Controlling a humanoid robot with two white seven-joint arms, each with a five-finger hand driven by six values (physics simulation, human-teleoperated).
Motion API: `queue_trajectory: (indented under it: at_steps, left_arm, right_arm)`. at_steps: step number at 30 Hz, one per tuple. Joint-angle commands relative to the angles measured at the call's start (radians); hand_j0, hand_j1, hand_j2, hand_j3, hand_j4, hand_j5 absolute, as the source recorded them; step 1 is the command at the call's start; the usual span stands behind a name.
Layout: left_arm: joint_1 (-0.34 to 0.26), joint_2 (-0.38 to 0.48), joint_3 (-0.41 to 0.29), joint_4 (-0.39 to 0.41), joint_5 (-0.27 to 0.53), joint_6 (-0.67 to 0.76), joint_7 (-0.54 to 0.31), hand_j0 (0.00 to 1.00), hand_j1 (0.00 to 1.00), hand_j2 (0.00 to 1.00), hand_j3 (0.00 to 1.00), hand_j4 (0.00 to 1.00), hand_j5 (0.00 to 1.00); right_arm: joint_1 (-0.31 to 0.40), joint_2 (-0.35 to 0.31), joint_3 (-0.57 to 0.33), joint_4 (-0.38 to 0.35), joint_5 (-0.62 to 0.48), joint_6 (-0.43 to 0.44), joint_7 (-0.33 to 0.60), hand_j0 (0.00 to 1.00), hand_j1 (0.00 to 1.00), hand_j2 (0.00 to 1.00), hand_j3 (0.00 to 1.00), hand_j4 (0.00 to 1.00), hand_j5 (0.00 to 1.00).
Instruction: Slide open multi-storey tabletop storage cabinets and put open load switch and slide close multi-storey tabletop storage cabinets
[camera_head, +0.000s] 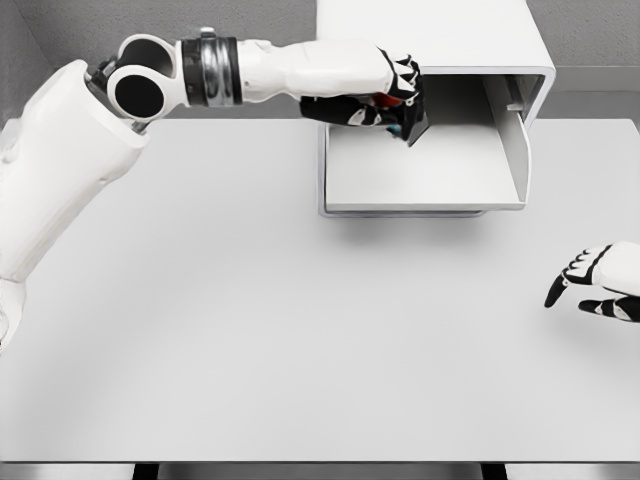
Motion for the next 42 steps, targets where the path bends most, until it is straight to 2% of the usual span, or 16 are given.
queue_trajectory:
  at_steps: [1, 4, 8, 19, 21, 23, 24, 25, 28, 30, 33, 35, 36, 38, 42]
  left_arm:
    - [0.000, -0.020, 0.001, 0.026, 0.002, 0.005, -0.001, 0.67, 0.67, 0.67, 0.67, 0.67, 0.67]
    - [0.000, -0.032, 0.001, 0.038, 0.007, 0.005, -0.001, 0.87, 0.87, 0.87, 0.87, 0.87, 0.87]
    - [-0.002, -0.039, 0.004, 0.041, 0.007, 0.005, -0.001, 0.99, 0.99, 0.99, 0.99, 0.99, 0.99]
    - [-0.012, -0.029, 0.012, 0.027, 0.019, 0.005, -0.001, 1.00, 1.00, 1.00, 1.00, 1.00, 1.00]
    - [-0.017, -0.014, 0.012, -0.023, 0.085, 0.005, -0.001, 1.00, 1.00, 1.00, 1.00, 1.00, 1.00]
    - [-0.015, 0.072, 0.012, -0.086, 0.154, 0.005, -0.001, 1.00, 1.00, 1.00, 1.00, 1.00, 1.00]
    - [-0.015, 0.139, 0.013, -0.132, 0.200, 0.005, -0.001, 1.00, 1.00, 1.00, 1.00, 1.00, 1.00]
    - [-0.014, 0.254, 0.013, -0.204, 0.268, 0.005, -0.001, 1.00, 1.00, 1.00, 1.00, 1.00, 1.00]
    - [0.012, 0.457, 0.013, -0.290, 0.291, 0.005, -0.001, 1.00, 1.00, 1.00, 1.00, 1.00, 1.00]
    - [0.026, 0.501, 0.009, -0.321, 0.289, 0.005, -0.001, 1.00, 1.00, 1.00, 1.00, 1.00, 1.00]
    - [0.057, 0.527, 0.016, -0.325, 0.282, 0.005, -0.001, 1.00, 1.00, 1.00, 1.00, 1.00, 1.00]
    - [0.090, 0.549, 0.049, -0.319, 0.277, 0.005, -0.001, 1.00, 1.00, 1.00, 1.00, 1.00, 1.00]
    - [0.087, 0.546, 0.066, -0.324, 0.275, 0.005, -0.001, 1.00, 1.00, 1.00, 1.00, 1.00, 1.00]
    - [0.115, 0.569, 0.130, -0.324, 0.272, 0.005, -0.001, 1.00, 1.00, 1.00, 1.00, 1.00, 1.00]
    - [0.123, 0.551, 0.119, -0.313, 0.203, 0.005, -0.001, 1.00, 1.00, 1.00, 1.00, 1.00, 1.00]
  right_arm:
    - [0.002, -0.001, 0.001, 0.000, -0.006, 0.003, 0.000, 0.57, 0.57, 0.57, 0.57, 0.57, 0.57]
    - [0.000, -0.001, 0.002, 0.000, -0.006, 0.003, 0.000, 0.57, 0.57, 0.57, 0.57, 0.57, 0.57]
    - [0.000, -0.001, 0.001, 0.000, -0.006, 0.003, 0.000, 0.57, 0.57, 0.57, 0.57, 0.57, 0.57]
    - [-0.009, -0.001, 0.004, 0.000, -0.006, 0.003, 0.000, 0.58, 0.58, 0.58, 0.58, 0.58, 0.58]
    - [-0.064, 0.000, 0.065, 0.000, -0.006, 0.003, 0.000, 0.57, 0.57, 0.57, 0.57, 0.57, 0.57]
    - [-0.140, 0.002, 0.131, 0.000, -0.006, 0.003, 0.000, 0.57, 0.57, 0.57, 0.57, 0.57, 0.57]
    - [-0.158, 0.002, 0.142, 0.000, -0.006, 0.003, 0.000, 0.57, 0.57, 0.57, 0.57, 0.57, 0.57]
    - [-0.175, 0.005, 0.156, 0.000, -0.006, 0.003, 0.000, 0.57, 0.57, 0.57, 0.57, 0.57, 0.57]
    - [-0.253, 0.006, 0.248, 0.000, -0.006, 0.003, 0.000, 0.57, 0.57, 0.57, 0.57, 0.57, 0.57]
    - [-0.284, 0.009, 0.275, 0.000, -0.003, 0.003, 0.000, 0.57, 0.57, 0.57, 0.57, 0.57, 0.57]
    - [-0.336, 0.022, 0.324, 0.000, 0.002, 0.003, 0.000, 0.57, 0.57, 0.57, 0.57, 0.57, 0.57]
    - [-0.383, 0.031, 0.367, 0.000, 0.002, 0.003, 0.000, 0.57, 0.57, 0.57, 0.57, 0.57, 0.57]
    - [-0.393, 0.034, 0.370, 0.000, 0.004, 0.003, 0.000, 0.57, 0.57, 0.57, 0.57, 0.57, 0.57]
    - [-0.411, 0.045, 0.372, 0.000, 0.008, 0.003, 0.000, 0.57, 0.57, 0.57, 0.57, 0.57, 0.57]
    - [-0.465, 0.054, 0.418, 0.000, 0.011, 0.003, 0.000, 0.57, 0.57, 0.57, 0.57, 0.57, 0.57]
